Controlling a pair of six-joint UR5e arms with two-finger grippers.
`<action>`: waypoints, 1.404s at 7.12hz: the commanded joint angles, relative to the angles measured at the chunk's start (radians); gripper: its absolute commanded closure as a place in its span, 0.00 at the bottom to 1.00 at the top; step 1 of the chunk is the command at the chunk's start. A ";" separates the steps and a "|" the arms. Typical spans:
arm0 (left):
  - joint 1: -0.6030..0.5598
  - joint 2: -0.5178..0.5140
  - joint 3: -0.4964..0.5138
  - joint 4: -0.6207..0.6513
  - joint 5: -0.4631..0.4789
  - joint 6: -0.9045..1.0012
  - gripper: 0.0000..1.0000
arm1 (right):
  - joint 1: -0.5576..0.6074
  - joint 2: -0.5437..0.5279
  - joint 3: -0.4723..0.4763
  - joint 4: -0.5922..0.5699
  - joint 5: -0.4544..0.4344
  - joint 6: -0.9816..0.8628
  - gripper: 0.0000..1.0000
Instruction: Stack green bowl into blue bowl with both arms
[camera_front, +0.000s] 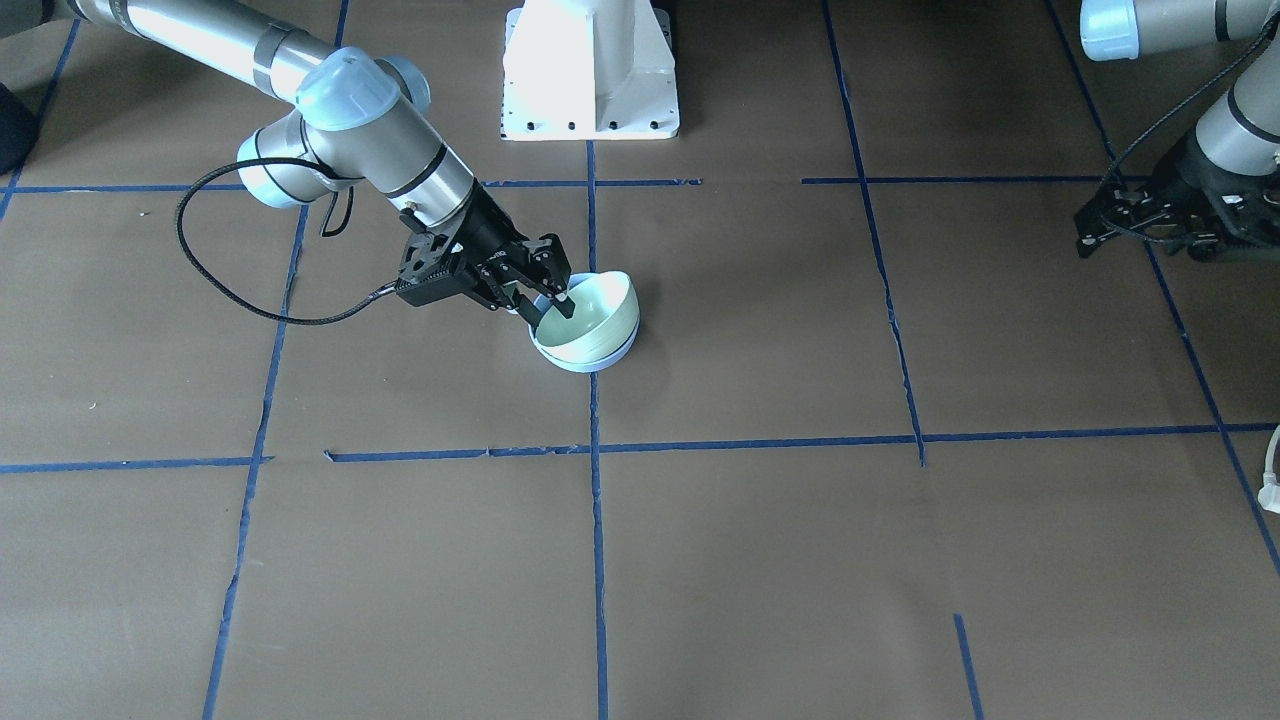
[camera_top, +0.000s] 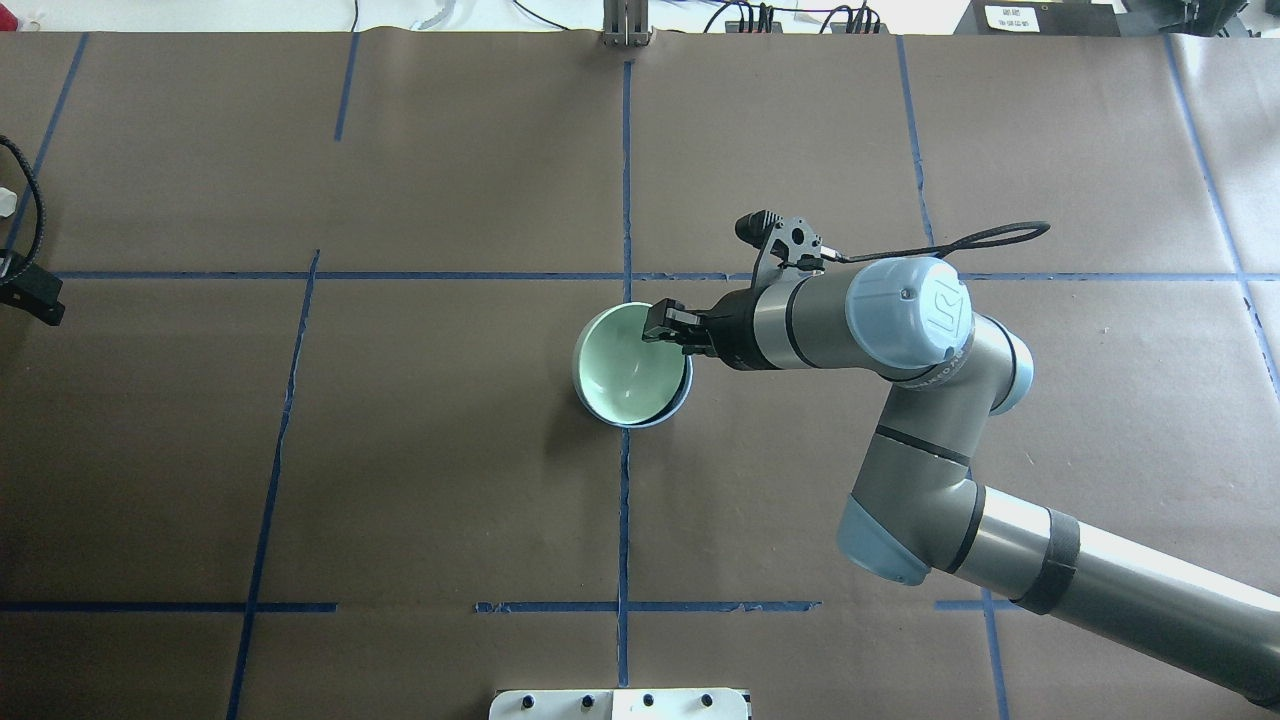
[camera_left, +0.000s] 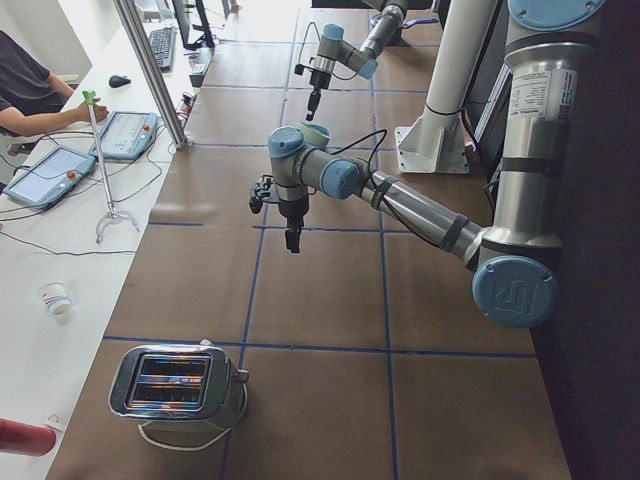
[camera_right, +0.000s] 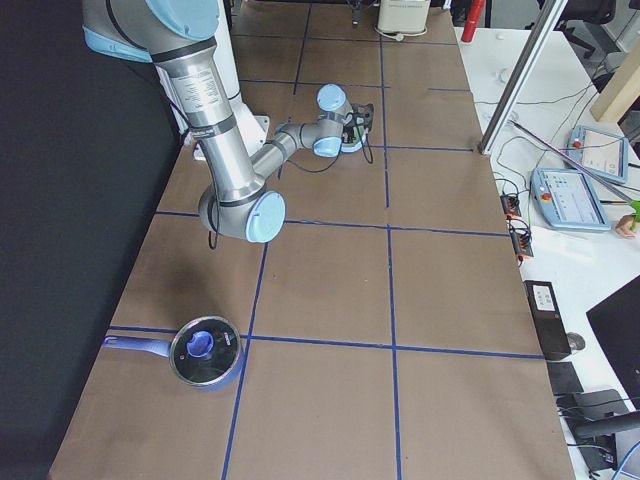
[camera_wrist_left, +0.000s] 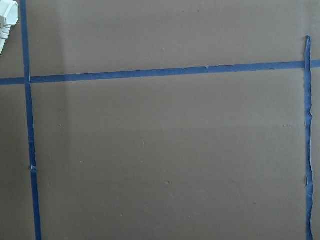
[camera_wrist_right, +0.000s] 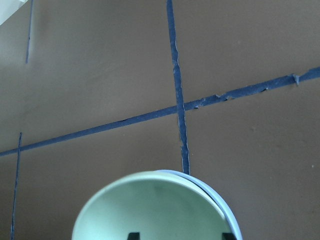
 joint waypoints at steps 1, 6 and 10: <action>0.000 0.000 0.000 -0.002 -0.001 -0.002 0.00 | 0.026 -0.001 0.090 -0.192 0.011 -0.006 0.00; -0.018 -0.045 0.023 -0.066 0.005 -0.003 0.00 | 0.335 -0.053 0.322 -0.815 0.280 -0.505 0.00; -0.171 0.018 0.071 -0.051 -0.006 0.143 0.00 | 0.661 -0.301 0.311 -0.928 0.432 -1.219 0.00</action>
